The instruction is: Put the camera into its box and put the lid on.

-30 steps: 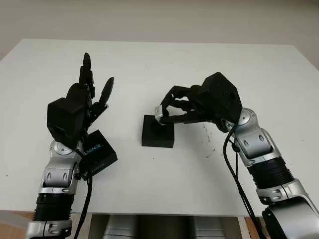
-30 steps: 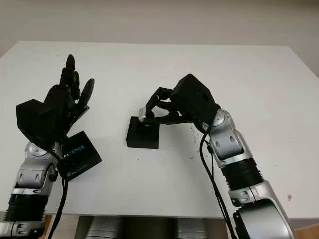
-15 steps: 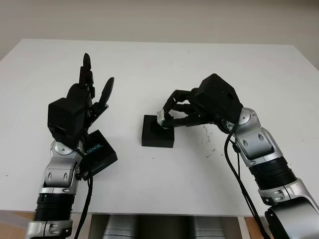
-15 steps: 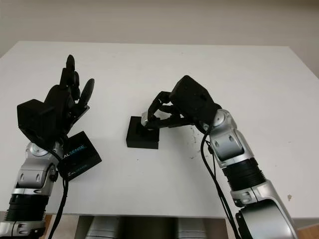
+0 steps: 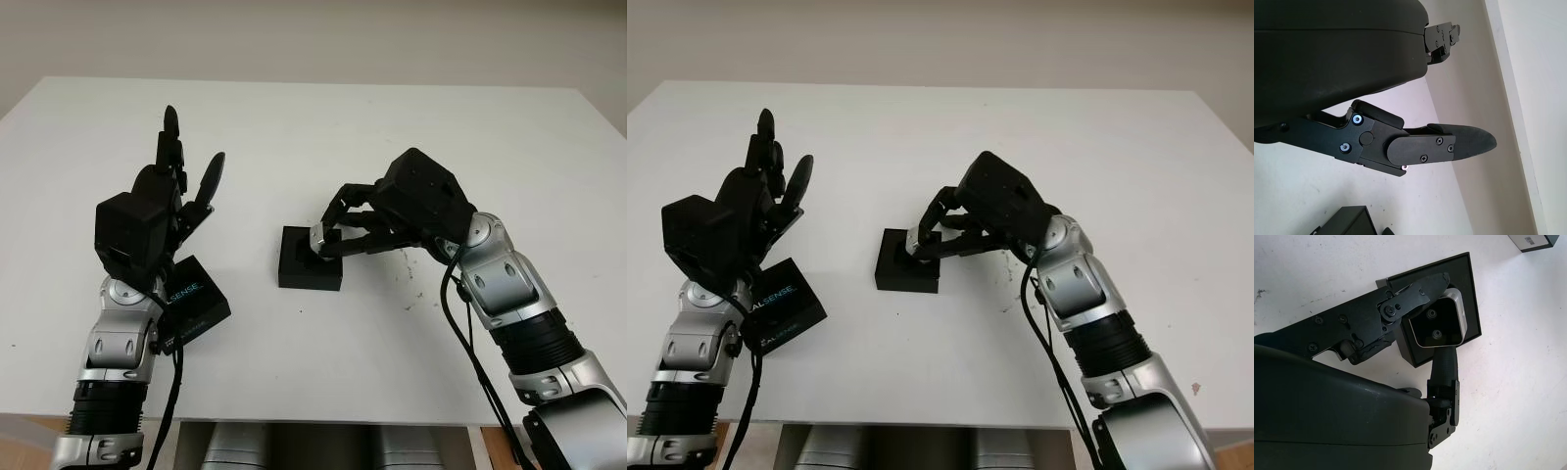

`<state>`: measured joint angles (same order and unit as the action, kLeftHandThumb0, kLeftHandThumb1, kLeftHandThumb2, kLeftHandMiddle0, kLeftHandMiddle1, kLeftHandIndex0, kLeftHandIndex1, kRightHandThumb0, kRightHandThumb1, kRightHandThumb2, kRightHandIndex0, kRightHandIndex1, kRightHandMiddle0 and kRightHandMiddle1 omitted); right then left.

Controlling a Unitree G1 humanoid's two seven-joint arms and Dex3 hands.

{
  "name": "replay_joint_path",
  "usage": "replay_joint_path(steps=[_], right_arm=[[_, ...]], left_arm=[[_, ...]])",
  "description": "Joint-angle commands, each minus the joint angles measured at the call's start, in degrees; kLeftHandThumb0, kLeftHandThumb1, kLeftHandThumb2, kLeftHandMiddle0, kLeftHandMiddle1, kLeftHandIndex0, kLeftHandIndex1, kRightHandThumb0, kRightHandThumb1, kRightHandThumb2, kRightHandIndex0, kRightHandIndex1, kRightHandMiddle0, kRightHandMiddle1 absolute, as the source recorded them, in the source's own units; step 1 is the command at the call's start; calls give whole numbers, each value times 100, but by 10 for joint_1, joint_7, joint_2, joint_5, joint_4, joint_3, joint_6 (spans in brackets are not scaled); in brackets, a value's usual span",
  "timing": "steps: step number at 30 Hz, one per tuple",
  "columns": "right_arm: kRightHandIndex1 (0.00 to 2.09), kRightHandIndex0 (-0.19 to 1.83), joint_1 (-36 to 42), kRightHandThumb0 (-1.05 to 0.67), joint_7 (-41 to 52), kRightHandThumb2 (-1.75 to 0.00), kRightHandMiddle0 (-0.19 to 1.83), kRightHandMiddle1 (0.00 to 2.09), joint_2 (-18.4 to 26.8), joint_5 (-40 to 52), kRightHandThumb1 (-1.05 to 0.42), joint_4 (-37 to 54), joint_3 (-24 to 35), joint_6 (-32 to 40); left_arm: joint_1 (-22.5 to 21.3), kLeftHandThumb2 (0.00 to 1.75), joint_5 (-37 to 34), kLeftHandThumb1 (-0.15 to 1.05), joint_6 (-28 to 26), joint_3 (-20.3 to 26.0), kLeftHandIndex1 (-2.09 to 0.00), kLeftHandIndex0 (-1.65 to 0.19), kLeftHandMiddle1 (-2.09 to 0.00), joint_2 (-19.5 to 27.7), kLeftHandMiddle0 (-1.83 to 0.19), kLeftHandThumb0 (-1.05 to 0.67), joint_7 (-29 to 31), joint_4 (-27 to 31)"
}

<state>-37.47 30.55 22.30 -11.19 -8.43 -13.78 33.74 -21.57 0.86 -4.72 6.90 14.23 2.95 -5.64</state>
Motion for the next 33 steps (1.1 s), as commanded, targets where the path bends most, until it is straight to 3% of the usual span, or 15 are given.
replay_joint_path(steps=[1, 24, 33], right_arm=[[6, 30, 2, -40, 0, -5, 28, 170, 2, -1, -96, 0, -3, -10], [6, 33, 16, -41, -23, -6, 29, 177, 10, -56, -97, -28, -30, -115], [7, 36, 18, -40, -16, -5, 27, 179, 16, -90, -96, -18, -38, -106]], left_arm=[[0, 45, 3, 105, 8, -3, 0, 19, 0, -1, 19, -77, -1, 8], [2, 45, 4, 105, 8, -1, 0, 19, -1, -3, 19, -77, -1, 8], [0, 45, 2, 105, 9, -2, 0, 19, -1, -3, 19, -77, 1, 5]])
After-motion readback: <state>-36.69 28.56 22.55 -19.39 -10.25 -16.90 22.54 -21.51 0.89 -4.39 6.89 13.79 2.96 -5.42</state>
